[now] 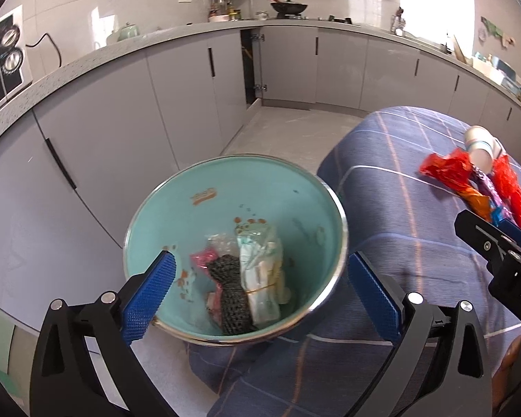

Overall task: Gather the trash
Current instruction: 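Move both open tools back over the table toward the remaining trash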

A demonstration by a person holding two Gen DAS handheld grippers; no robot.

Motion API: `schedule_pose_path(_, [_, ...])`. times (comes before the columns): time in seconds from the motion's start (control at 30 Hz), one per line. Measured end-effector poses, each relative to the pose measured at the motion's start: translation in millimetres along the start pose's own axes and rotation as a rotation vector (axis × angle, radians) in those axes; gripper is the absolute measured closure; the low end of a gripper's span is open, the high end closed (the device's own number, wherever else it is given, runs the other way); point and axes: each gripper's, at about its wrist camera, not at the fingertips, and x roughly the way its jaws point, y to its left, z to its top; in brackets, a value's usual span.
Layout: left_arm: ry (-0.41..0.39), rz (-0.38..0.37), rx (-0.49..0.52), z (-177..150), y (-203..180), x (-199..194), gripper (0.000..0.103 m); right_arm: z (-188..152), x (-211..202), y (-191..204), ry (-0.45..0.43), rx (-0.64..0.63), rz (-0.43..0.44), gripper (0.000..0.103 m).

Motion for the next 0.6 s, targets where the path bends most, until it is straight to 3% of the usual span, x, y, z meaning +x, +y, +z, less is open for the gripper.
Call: schedule_pose_path(0.6, [0.004,-0.120,0.115,-5,-84,-8,0.006,-4,-43,-86,-0.052,0.093,-0.112,0.016])
